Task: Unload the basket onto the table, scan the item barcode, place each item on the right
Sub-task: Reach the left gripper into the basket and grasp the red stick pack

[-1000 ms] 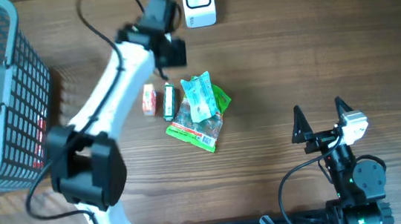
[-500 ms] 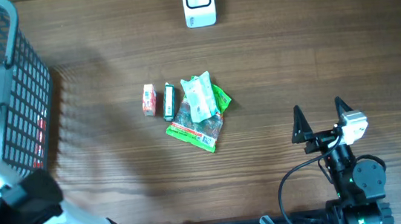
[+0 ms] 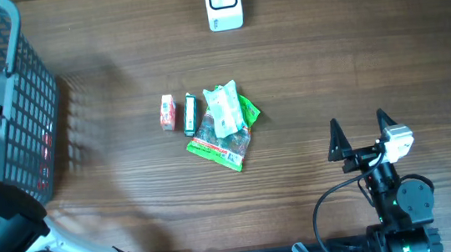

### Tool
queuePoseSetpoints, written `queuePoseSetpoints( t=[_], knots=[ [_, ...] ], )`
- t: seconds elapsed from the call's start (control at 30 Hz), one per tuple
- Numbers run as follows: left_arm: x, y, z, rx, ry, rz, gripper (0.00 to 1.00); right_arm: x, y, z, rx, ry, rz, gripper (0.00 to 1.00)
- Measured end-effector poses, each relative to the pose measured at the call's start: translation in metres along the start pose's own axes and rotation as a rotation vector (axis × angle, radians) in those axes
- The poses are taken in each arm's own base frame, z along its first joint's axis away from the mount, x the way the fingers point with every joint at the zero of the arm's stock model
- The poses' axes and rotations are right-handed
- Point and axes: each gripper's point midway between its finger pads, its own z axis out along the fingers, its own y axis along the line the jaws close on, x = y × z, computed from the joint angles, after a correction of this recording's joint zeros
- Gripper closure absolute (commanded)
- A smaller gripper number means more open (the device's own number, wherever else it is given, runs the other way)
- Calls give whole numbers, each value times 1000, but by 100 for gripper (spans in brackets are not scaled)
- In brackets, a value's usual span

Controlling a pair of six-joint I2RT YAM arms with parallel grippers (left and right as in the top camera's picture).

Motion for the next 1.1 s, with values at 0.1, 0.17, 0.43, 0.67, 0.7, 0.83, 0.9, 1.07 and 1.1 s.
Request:
queuePoseSetpoints(
  t=[0.1, 0.17, 0.43, 0.67, 0.7, 0.83, 0.9, 1.07, 1.1],
  knots=[
    [-1, 2, 25, 4, 12, -87, 0, 0, 0, 0, 0, 0, 0, 0],
    [1, 4, 44, 0, 23, -128, 0, 0, 0, 0, 0, 0, 0, 0],
    [10, 12, 92, -5, 46, -186, 0, 0, 0, 0, 0, 0, 0, 0],
    [15, 16, 112, 12, 33, -212, 0, 0, 0, 0, 0, 0, 0, 0],
    [15, 16, 112, 20, 23, -211, 0, 0, 0, 0, 0, 0, 0, 0],
    [15, 15, 112, 38, -1, -212, 13, 0, 0, 0, 0, 0, 0, 0],
    [15, 15, 112, 39, -2, -217, 42, 0, 0, 0, 0, 0, 0, 0],
    [16, 10, 115, 74, 8, -216, 96, 0, 0, 0, 0, 0, 0, 0],
    [16, 9, 117, 87, 15, -217, 96, 0, 0, 0, 0, 0, 0, 0]
  ],
)
